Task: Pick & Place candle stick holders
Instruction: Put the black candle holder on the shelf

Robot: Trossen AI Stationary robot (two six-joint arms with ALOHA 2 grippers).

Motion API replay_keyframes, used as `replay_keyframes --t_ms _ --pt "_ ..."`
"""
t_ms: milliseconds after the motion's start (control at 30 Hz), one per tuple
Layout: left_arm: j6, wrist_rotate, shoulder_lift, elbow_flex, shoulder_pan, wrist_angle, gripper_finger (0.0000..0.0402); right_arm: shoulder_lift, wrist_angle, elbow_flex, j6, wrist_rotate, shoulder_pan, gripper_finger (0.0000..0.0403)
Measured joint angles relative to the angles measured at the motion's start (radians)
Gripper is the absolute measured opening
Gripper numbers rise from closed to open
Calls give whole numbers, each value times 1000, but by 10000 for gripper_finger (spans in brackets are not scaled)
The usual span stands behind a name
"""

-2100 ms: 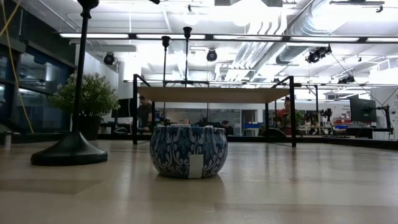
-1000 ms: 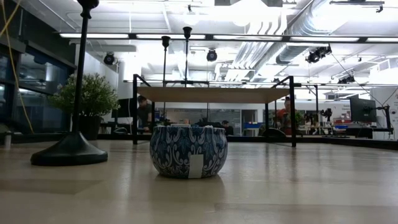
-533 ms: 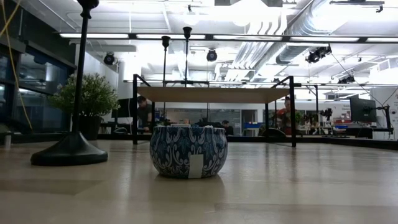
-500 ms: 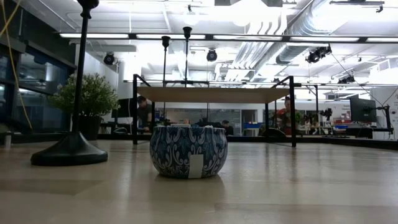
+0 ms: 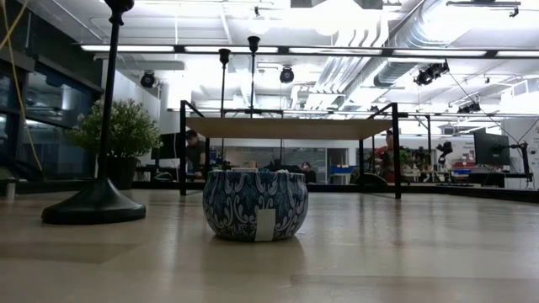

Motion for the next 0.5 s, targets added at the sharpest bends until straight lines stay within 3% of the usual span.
replay_keyframes --t_ms 500 --pt "-239 13 41 0 2 5 159 0 0 0 -4 -2 0 208"
